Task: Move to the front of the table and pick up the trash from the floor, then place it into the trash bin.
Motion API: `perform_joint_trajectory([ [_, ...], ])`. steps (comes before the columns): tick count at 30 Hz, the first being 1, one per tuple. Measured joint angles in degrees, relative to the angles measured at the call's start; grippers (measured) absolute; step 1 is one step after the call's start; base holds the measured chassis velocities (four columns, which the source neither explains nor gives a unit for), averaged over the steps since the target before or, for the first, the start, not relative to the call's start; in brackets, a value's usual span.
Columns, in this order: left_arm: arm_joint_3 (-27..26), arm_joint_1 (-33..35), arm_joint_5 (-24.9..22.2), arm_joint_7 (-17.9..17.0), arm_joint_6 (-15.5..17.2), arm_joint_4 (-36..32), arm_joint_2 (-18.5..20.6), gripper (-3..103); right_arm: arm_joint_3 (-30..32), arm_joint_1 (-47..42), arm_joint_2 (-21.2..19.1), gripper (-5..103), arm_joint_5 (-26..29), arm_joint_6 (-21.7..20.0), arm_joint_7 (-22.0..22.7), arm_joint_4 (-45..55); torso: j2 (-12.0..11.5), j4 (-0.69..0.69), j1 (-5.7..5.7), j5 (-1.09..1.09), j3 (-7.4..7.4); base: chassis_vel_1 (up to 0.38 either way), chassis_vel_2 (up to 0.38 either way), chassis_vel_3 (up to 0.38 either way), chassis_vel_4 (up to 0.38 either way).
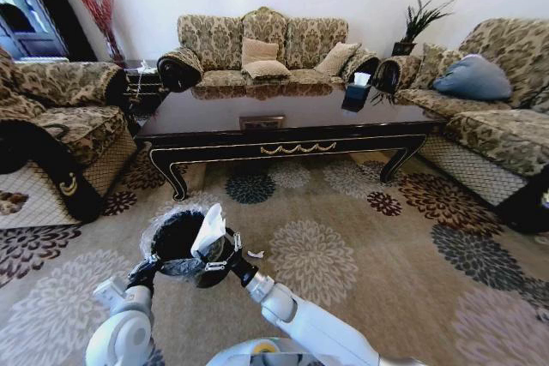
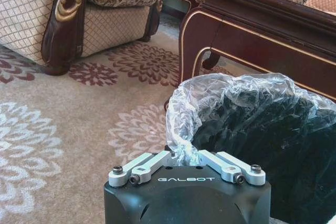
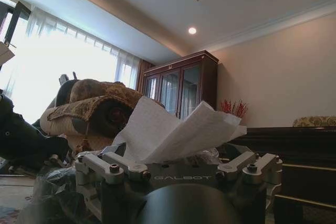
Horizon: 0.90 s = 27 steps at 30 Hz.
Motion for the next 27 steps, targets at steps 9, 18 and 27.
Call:
perform_joint_trajectory([
  [9, 0.1, 0.0, 0.2, 0.0, -0.2, 0.2, -0.2, 4, 1.1, -0.8, -1.7, 100, -0.8, 0.8, -0.1, 0.4, 0.0, 0.0, 0.0, 0.0, 0.0, 0.0, 0.0, 0.0, 0.0],
  [18, -0.8, -0.4, 0.0, 0.1, -0.7, 0.9, 0.1, 4, 1.5, -1.5, -2.8, 100, -2.1, 1.8, -0.2, 0.0, 0.0, 0.0, 0.0, 0.0, 0.0, 0.0, 0.0, 0.0, 0.0],
  [27, -1.6, -1.4, -2.0, 0.3, -1.9, 1.6, -0.3, 4, 2.3, -2.7, -4.1, 100, -2.8, 2.8, -0.4, -0.7, 0.0, 0.0, 0.0, 0.0, 0.0, 0.0, 0.0, 0.0, 0.0],
])
